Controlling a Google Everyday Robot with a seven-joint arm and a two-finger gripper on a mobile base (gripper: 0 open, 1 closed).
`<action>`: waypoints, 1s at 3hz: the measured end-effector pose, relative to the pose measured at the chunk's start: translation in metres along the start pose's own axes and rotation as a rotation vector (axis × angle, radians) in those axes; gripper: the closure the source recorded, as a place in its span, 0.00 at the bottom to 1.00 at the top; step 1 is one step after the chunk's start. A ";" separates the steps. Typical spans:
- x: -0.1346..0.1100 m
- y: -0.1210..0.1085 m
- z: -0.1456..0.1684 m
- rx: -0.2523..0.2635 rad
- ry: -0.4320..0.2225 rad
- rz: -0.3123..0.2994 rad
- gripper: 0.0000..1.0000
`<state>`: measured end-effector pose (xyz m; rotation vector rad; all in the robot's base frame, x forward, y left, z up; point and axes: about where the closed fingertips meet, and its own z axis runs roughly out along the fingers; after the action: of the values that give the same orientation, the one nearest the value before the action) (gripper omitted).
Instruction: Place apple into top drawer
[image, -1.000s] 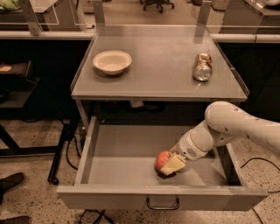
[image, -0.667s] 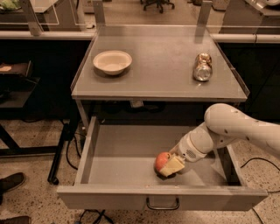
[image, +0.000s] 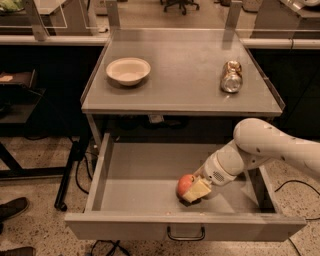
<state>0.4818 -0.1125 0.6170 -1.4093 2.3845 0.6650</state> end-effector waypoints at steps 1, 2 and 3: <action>0.000 0.000 0.000 0.000 0.000 0.000 0.26; 0.000 0.000 0.000 0.000 0.000 0.000 0.05; 0.000 0.000 0.000 0.000 0.000 0.000 0.00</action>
Offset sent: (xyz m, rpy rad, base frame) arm 0.0000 0.0000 0.0000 0.0000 0.0000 0.0000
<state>0.4818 -0.1124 0.6170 -1.4095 2.3845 0.6651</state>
